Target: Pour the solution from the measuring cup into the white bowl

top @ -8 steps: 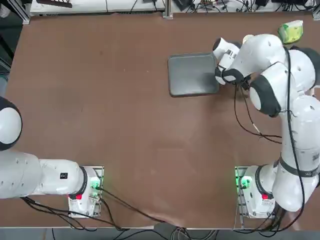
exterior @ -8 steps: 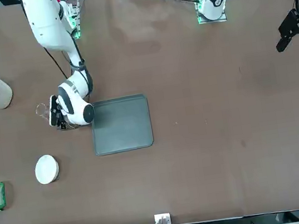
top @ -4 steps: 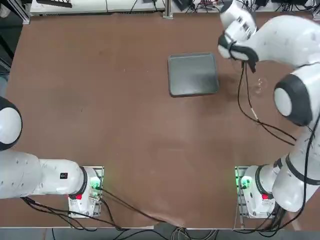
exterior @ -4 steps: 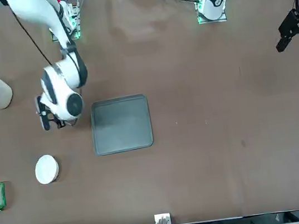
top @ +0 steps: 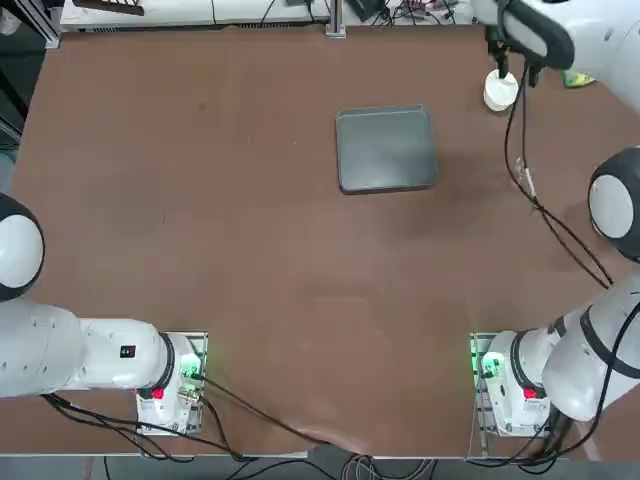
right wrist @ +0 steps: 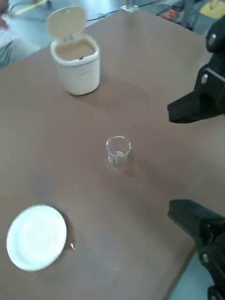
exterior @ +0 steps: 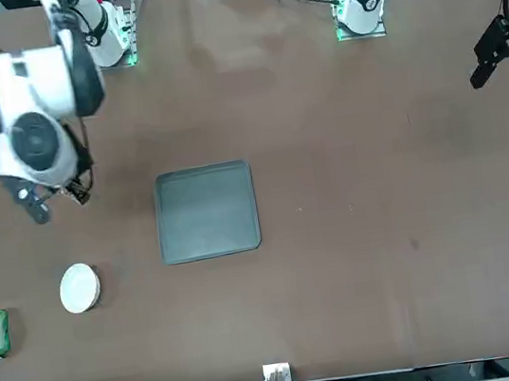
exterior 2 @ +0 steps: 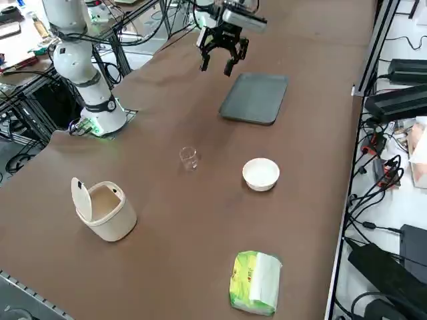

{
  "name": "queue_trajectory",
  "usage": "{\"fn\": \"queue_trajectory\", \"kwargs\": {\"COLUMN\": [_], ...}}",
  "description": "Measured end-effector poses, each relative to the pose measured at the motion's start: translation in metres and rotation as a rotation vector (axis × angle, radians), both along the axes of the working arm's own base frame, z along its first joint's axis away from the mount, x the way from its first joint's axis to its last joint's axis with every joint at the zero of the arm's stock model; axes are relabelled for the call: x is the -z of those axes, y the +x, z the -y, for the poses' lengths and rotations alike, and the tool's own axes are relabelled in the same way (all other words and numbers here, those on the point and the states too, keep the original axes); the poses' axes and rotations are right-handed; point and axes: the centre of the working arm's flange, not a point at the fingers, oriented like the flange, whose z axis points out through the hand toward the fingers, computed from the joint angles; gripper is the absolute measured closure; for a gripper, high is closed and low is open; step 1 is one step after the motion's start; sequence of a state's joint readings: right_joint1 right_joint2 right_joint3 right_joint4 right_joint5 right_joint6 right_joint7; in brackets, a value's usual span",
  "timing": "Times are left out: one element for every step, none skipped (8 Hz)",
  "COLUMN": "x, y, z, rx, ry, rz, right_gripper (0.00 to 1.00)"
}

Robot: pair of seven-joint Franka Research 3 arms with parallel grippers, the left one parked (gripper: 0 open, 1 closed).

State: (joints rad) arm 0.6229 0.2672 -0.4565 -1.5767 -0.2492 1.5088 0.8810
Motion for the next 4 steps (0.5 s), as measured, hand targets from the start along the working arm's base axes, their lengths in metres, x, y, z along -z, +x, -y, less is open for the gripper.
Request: {"fn": "queue_trajectory", "kwargs": {"x": [-0.018, -0.036, -0.057, -0.076], "y": [0.006, 0.007, 0.003, -0.004], "z": [0.018, 0.038, 0.058, 0.075], "rx": [-0.103, -0.213, -0.334, -0.444], "ry": [0.087, 0.199, 0.304, 0.371], "rz": [-0.035, -0.058, -0.068, -0.073], "right_gripper": [0.0, 0.0, 0.0, 0.0]}}
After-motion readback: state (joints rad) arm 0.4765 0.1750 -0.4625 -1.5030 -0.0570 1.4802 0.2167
